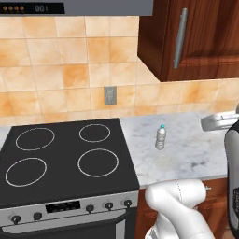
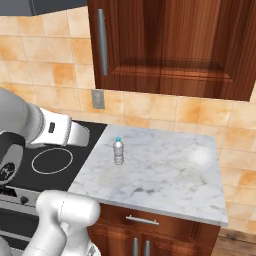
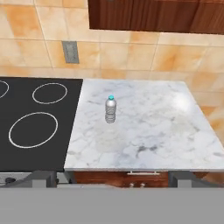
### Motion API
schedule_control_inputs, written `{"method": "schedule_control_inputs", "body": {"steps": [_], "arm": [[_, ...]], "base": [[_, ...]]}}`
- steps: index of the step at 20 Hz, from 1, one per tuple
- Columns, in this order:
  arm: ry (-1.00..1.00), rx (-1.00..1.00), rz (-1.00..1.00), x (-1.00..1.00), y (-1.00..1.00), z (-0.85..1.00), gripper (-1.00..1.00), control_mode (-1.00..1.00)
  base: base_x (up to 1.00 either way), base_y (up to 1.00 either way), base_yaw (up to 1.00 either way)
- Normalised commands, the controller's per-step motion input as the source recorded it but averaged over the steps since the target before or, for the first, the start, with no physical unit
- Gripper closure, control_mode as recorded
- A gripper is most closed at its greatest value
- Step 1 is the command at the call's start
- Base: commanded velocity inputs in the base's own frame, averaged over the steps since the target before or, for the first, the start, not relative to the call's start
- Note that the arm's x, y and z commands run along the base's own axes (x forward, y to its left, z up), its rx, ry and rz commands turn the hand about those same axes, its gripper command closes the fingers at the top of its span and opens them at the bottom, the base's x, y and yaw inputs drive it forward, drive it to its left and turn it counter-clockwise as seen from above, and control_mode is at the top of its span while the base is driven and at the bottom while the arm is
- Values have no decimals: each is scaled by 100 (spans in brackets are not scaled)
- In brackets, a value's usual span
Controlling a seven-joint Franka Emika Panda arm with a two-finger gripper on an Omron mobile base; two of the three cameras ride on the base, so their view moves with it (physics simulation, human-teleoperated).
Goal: Move the drinks to the dining counter.
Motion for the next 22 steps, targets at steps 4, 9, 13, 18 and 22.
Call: {"method": "schedule_control_inputs", "body": {"steps": [4,9,13,18,22], "arm": [[-5,3,6,15,-20,-18,-100,-100],[-18,0,0,-10,-15,-20,-100,-100],[-20,0,8,1,-2,-26,-100,-100],[-3,0,12,33,-15,-6,-100,-100],[2,1,9,38,-14,-3,-100,-100]], "base": [[0,0,0],[0,0,0],[0,0,0],[0,0,0],[0,0,0]]}}
